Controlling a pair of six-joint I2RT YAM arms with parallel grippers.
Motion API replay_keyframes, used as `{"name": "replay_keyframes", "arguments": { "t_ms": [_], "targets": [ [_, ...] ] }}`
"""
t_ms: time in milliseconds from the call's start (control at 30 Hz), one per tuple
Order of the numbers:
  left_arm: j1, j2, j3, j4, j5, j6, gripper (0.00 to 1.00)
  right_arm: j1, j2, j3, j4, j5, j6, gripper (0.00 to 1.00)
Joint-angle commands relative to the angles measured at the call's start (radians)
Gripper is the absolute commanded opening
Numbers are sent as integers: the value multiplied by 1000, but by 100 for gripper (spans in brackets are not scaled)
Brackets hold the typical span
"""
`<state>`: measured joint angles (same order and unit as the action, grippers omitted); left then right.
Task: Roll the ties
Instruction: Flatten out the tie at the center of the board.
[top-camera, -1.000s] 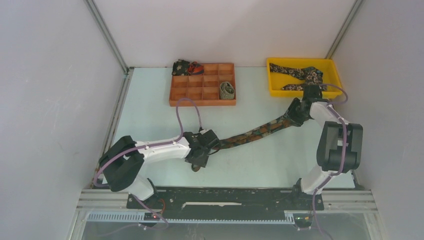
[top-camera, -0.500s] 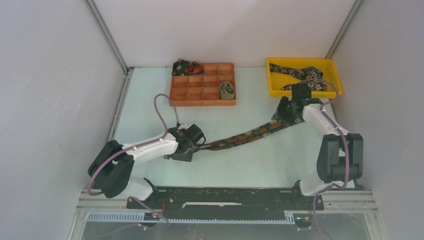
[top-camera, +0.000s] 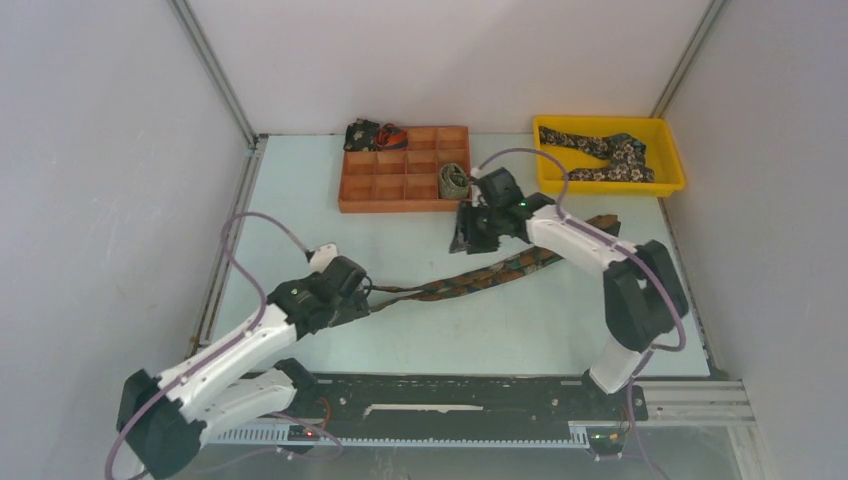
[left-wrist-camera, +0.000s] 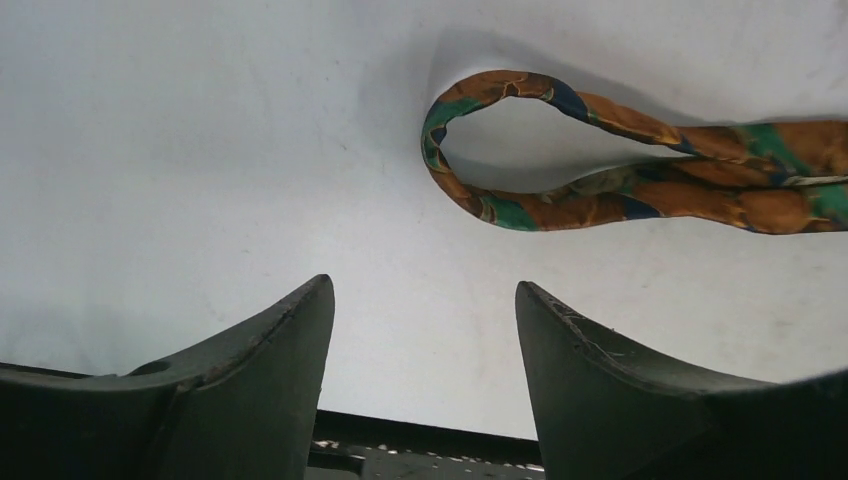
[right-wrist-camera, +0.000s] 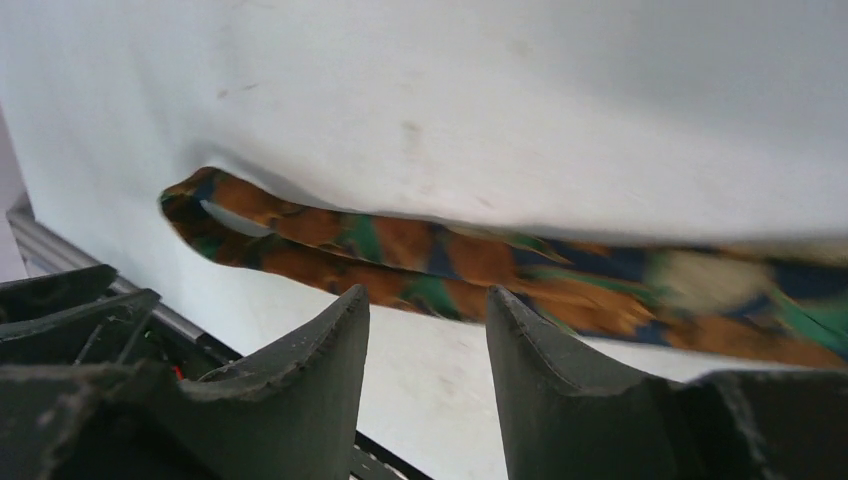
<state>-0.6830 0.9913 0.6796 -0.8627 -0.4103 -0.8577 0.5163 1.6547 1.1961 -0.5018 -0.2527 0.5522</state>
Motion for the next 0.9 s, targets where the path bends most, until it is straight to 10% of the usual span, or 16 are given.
{"name": "replay_keyframes", "arguments": {
  "t_ms": [0, 533, 867],
  "targets": [
    [33, -180, -84, 76, 53, -166, 73, 123, 132, 157, 55, -52, 1, 49],
    [410, -256, -230, 257, 377, -263, 76, 296, 496, 557, -48, -90, -17, 47],
    [448, -252, -274, 311, 438, -340, 81, 379, 544, 541, -63, -154, -37, 22]
  ]
}}
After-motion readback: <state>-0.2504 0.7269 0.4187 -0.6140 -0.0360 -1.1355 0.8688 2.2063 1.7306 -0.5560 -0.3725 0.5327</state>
